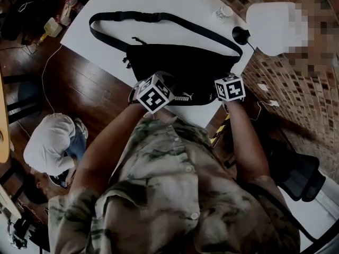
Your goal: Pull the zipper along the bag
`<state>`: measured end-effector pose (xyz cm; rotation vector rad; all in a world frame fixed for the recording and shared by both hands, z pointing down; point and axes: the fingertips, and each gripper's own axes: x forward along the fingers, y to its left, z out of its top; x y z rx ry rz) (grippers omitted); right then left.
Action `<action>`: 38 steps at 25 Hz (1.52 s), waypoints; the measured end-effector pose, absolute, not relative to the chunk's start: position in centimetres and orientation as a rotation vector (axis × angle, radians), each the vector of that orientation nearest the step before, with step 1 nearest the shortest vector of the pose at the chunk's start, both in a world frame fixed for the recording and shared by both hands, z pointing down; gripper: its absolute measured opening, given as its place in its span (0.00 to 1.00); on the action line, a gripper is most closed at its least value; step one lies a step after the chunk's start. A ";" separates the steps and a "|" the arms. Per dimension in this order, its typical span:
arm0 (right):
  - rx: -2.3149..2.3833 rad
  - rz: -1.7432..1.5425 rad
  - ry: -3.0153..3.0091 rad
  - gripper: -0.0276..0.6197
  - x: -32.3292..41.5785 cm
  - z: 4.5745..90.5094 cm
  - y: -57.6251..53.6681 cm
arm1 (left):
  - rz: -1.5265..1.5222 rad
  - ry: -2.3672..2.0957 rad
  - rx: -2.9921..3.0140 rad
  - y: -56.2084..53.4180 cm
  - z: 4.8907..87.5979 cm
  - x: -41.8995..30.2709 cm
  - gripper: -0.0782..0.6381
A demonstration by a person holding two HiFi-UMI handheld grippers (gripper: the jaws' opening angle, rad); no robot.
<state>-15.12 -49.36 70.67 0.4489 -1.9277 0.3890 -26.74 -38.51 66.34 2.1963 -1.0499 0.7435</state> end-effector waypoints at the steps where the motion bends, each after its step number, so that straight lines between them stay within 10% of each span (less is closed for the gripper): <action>1: 0.452 0.383 -1.922 0.05 -15.1 70.7 -49.4 | 0.733 -1.047 2.195 -38.5 66.3 -26.8 0.14; 38: 0.604 0.307 -2.156 0.13 -14.0 65.5 -45.0 | 0.609 -1.431 2.035 -29.9 65.8 -40.4 0.21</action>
